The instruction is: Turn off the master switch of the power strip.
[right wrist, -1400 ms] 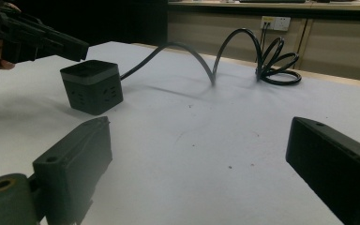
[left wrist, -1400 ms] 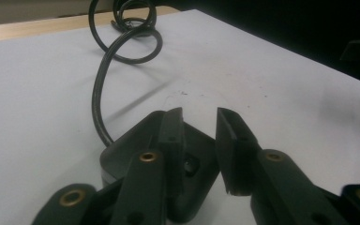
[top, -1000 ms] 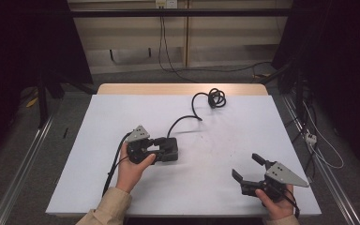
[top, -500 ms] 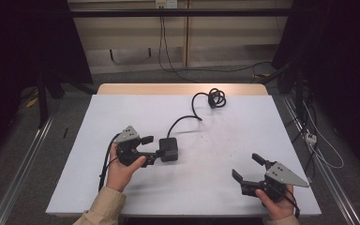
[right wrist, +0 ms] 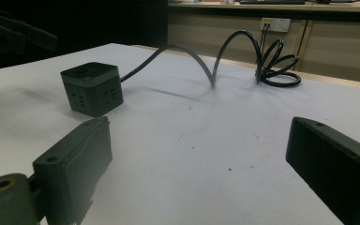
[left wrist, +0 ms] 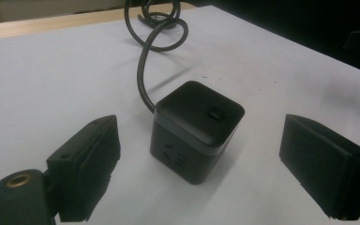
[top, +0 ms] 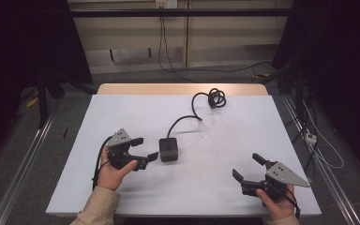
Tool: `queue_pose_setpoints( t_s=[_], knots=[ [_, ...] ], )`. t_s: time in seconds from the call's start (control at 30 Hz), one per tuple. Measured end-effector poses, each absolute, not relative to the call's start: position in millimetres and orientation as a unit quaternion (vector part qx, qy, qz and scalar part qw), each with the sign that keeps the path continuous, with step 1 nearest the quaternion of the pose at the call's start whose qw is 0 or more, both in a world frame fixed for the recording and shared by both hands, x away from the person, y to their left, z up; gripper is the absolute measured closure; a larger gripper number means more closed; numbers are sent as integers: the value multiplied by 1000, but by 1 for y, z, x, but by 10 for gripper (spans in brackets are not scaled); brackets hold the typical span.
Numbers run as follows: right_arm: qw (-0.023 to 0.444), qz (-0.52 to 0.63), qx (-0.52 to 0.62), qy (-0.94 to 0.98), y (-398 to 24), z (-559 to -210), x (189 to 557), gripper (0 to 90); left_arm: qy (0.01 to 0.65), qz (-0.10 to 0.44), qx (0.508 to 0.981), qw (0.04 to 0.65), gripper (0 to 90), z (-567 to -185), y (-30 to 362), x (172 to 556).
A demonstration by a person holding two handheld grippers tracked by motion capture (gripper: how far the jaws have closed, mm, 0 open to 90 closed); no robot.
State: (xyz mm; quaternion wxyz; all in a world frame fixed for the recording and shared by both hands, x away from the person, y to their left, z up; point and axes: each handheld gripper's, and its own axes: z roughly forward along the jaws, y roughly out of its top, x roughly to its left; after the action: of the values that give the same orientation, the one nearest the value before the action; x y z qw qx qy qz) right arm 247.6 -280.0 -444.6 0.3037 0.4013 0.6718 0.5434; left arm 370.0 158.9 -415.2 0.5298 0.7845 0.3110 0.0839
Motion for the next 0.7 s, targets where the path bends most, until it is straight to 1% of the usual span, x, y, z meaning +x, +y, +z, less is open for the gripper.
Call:
queue_pose_setpoints(
  t_s=[0.17, 0.43, 0.7],
  knots=[
    [304, 544, 402, 671, -280, -444, 247, 64, 312, 85, 781, 535, 115, -416, 164, 368],
    [304, 544, 402, 671, -280, -444, 247, 64, 329, 99, 777, 528, 114, -419, 179, 366],
    [304, 544, 402, 671, -280, -445, 248, 64, 332, 108, 777, 524, 107, -422, 193, 362]
  ],
)
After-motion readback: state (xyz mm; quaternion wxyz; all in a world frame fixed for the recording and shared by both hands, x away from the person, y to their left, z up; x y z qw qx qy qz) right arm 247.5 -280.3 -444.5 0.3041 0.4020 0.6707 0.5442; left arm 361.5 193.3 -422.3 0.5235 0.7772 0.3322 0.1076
